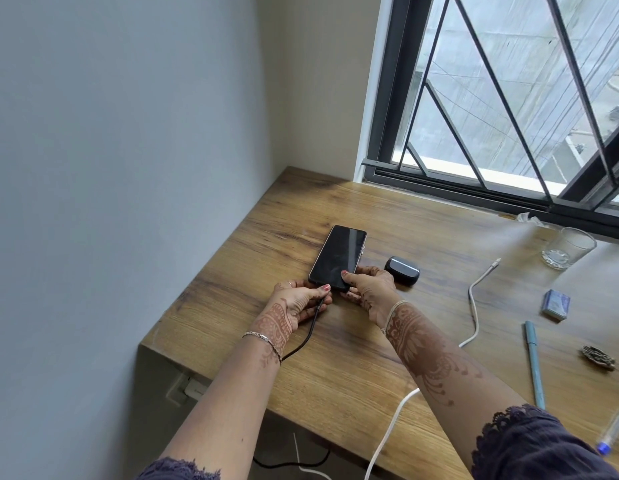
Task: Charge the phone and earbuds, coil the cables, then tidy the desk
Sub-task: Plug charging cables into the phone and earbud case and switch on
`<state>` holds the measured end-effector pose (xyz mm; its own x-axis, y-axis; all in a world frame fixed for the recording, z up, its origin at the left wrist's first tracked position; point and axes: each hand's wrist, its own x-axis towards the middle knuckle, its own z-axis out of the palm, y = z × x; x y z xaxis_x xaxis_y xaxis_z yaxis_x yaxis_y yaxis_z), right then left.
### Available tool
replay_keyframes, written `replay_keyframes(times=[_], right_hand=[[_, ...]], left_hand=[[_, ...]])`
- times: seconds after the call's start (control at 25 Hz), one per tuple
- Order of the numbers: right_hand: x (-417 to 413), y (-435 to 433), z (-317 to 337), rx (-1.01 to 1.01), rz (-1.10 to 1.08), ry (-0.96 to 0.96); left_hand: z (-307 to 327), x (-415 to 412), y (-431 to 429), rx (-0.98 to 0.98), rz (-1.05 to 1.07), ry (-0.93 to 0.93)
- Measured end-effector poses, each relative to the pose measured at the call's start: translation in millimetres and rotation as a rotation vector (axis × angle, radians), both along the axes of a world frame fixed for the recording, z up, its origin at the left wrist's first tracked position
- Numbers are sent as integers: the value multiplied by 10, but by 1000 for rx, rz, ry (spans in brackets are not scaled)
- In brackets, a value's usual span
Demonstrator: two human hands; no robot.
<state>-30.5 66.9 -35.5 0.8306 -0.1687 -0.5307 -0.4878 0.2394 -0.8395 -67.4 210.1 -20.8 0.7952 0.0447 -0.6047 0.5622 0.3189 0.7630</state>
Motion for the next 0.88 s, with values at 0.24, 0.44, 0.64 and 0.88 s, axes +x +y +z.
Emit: replay_keyframes(times=[0.24, 0.44, 0.64, 0.88], right_hand=[[36, -16, -1, -12, 2, 12], [8, -45, 27, 25, 41, 5], [-13, -42, 44, 9, 39, 9], [-70, -30, -8, -344, 83, -34]], left_hand=[[-7, 9, -38, 20, 18, -5], [32, -5, -8, 73, -17, -5], [49, 11, -19, 376, -26, -30], [47, 8, -18, 731, -141, -55]])
